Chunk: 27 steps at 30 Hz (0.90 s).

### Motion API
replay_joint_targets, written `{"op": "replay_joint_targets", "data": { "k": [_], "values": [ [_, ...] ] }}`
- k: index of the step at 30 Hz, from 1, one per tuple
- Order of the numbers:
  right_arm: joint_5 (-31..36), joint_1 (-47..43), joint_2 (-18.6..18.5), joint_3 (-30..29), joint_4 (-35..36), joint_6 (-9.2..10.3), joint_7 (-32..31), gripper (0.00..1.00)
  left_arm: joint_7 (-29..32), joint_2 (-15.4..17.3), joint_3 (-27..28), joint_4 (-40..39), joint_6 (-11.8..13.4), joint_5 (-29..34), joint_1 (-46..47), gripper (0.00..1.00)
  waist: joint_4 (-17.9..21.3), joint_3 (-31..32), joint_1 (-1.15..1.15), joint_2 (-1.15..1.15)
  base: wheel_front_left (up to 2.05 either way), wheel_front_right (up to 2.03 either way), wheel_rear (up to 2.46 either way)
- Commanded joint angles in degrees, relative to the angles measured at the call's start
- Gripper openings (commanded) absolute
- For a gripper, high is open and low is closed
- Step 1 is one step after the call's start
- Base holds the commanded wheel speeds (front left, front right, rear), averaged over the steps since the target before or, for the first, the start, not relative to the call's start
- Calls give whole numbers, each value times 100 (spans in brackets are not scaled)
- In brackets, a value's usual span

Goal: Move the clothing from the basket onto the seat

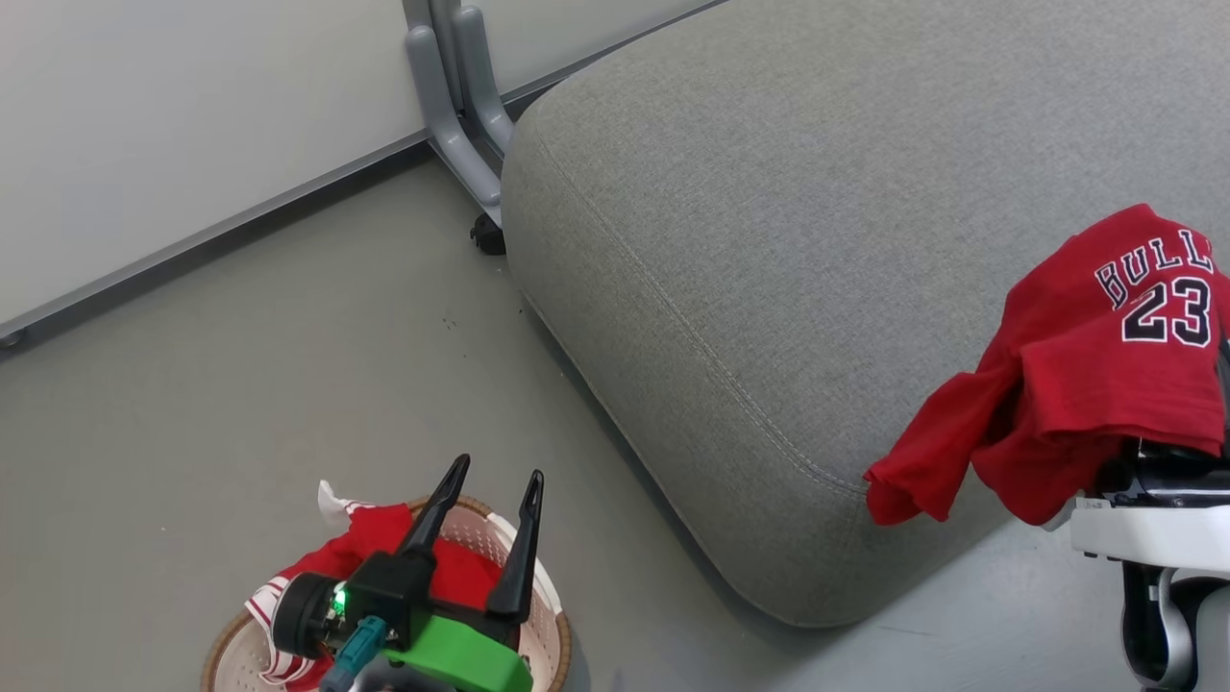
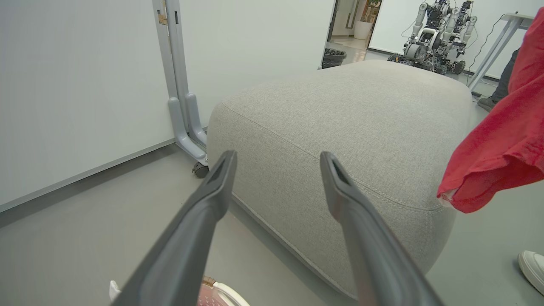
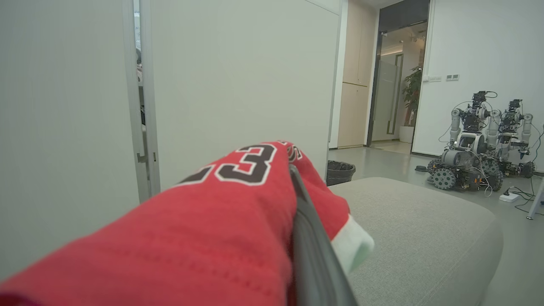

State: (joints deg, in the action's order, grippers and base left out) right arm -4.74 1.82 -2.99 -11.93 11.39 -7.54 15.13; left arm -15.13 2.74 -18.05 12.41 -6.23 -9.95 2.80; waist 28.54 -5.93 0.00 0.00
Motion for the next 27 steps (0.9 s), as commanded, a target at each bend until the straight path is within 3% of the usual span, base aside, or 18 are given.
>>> {"op": "replay_joint_targets", "data": {
  "k": [1,11,19,27],
  "values": [
    [50,83,3,1,15,10,3,0,-3,29,20,9,-22,40,73,100,2,-6,0,0,0,0,0],
    [30,1040,-521,178,-226,10,3,0,-3,30,50,-281,98,236,-141,100,44,-180,0,0,0,0,0],
    [-109,2752,-1139,-307,-518,9,3,0,-3,58,-13,-405,-36,629,413,100,-459,-1236,0,0,0,0,0],
    [-255,4313,-1600,-695,-1365,8,3,0,-3,359,-109,-512,-112,810,985,100,-855,-2212,0,0,0,0,0]
  ]
}}
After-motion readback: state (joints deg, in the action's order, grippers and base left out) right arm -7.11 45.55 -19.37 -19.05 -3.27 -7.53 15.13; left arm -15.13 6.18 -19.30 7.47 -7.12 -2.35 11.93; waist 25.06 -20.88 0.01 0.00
